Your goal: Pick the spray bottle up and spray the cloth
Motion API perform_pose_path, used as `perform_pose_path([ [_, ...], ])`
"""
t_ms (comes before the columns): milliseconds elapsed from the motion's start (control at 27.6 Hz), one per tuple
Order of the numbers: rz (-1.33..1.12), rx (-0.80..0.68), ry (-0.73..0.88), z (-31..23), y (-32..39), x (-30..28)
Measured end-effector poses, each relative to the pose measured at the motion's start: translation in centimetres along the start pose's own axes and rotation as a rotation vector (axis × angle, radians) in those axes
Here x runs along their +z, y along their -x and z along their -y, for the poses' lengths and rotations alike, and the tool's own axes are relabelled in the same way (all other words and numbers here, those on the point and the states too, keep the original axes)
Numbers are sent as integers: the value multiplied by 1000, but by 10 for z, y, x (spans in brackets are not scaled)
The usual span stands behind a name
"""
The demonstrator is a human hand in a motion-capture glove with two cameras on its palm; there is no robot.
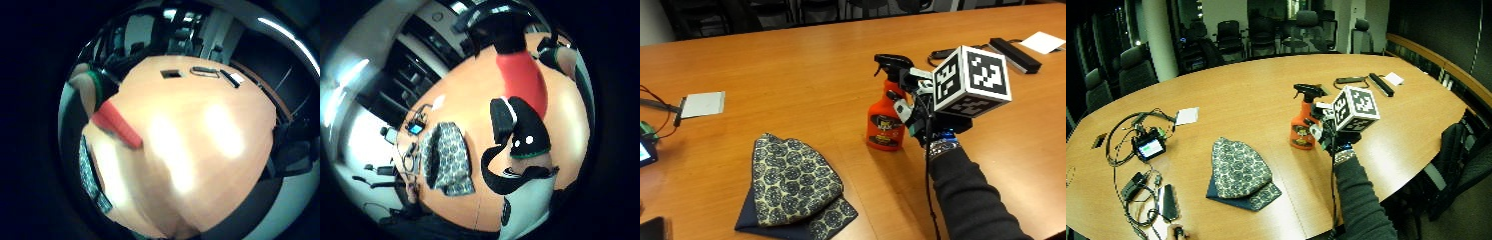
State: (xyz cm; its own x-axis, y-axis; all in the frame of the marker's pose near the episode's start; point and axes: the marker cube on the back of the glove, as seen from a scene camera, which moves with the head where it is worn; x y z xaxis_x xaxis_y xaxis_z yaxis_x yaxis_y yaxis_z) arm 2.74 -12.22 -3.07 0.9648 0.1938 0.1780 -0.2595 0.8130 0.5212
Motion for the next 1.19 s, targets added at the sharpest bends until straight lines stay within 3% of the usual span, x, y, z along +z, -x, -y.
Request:
perform_pose_path([
  [434, 216, 215, -189, 3, -3, 34],
  [832, 583, 458, -249, 14, -12, 47],
  [1194, 644, 477, -383, 14, -24, 52],
])
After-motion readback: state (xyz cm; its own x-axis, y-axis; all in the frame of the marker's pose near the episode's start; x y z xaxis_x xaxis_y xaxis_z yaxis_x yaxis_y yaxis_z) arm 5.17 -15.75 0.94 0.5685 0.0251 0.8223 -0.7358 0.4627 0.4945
